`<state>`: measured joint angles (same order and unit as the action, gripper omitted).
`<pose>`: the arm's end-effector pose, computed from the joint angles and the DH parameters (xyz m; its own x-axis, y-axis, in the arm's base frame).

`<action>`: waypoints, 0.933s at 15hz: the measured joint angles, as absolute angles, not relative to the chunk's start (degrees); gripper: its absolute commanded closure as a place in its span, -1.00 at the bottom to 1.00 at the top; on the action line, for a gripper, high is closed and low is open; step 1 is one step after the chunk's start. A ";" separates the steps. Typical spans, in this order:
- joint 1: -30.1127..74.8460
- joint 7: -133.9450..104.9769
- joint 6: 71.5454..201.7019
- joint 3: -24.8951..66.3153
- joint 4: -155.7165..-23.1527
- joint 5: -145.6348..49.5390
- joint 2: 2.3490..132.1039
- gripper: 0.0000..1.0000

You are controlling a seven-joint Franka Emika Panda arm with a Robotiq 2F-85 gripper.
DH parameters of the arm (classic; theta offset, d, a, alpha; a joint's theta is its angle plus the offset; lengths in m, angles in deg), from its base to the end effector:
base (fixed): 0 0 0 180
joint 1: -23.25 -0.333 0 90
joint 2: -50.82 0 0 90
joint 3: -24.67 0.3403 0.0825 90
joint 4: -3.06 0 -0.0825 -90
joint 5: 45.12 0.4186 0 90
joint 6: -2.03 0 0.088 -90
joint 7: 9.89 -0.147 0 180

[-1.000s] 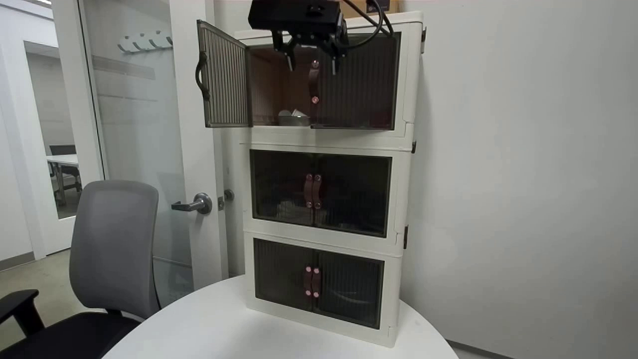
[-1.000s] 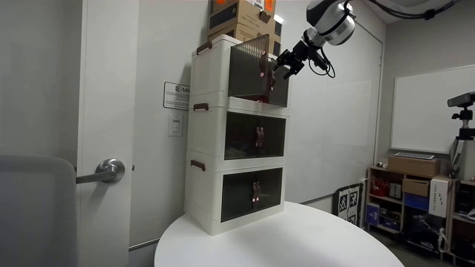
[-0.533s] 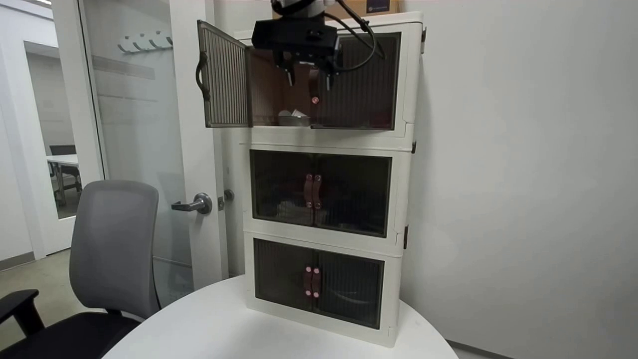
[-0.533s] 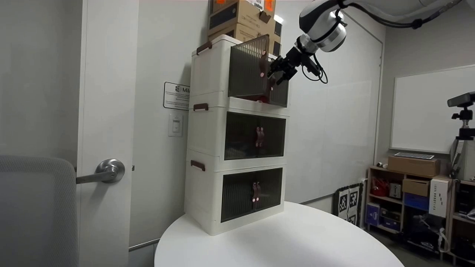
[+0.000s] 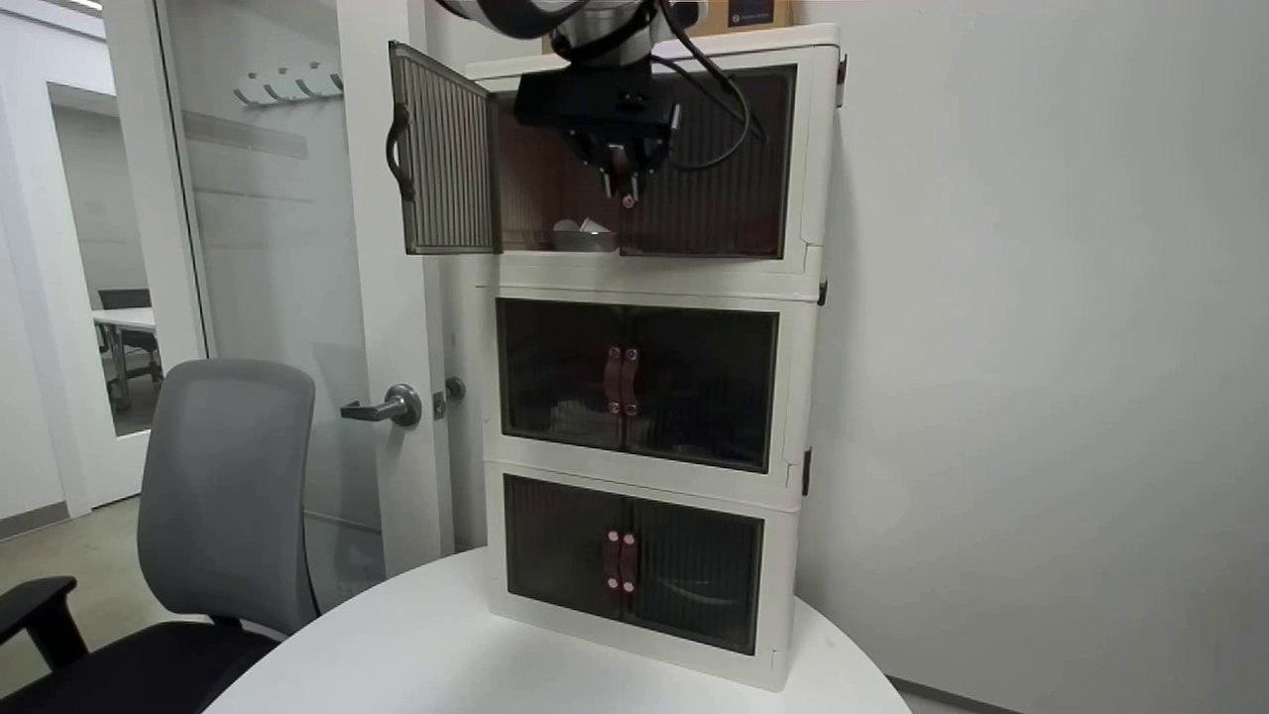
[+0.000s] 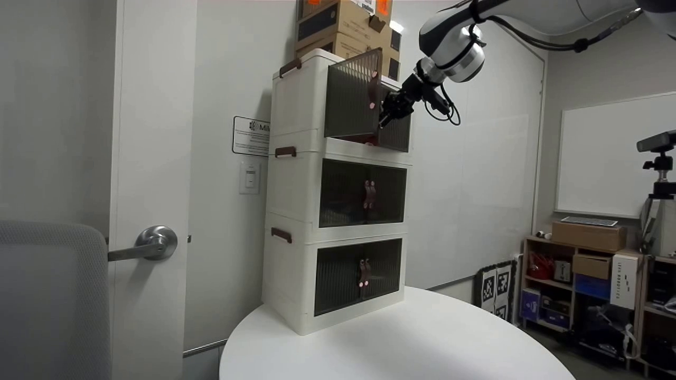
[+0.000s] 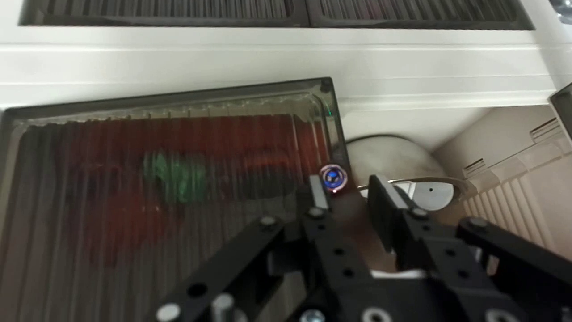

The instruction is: Open the left and right door of the first cabinet

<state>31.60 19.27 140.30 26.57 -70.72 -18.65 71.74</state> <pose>0.7839 -0.0794 0.6271 0.6562 0.0621 0.7520 0.2080 -0.9729 -0.1012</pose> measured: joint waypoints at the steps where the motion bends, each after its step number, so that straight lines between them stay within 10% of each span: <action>1: 31.58 19.28 141.01 26.55 -70.89 -18.72 71.71 0.91; 14: 27.79 8.11 161.17 24.83 -92.19 -27.80 60.24 0.89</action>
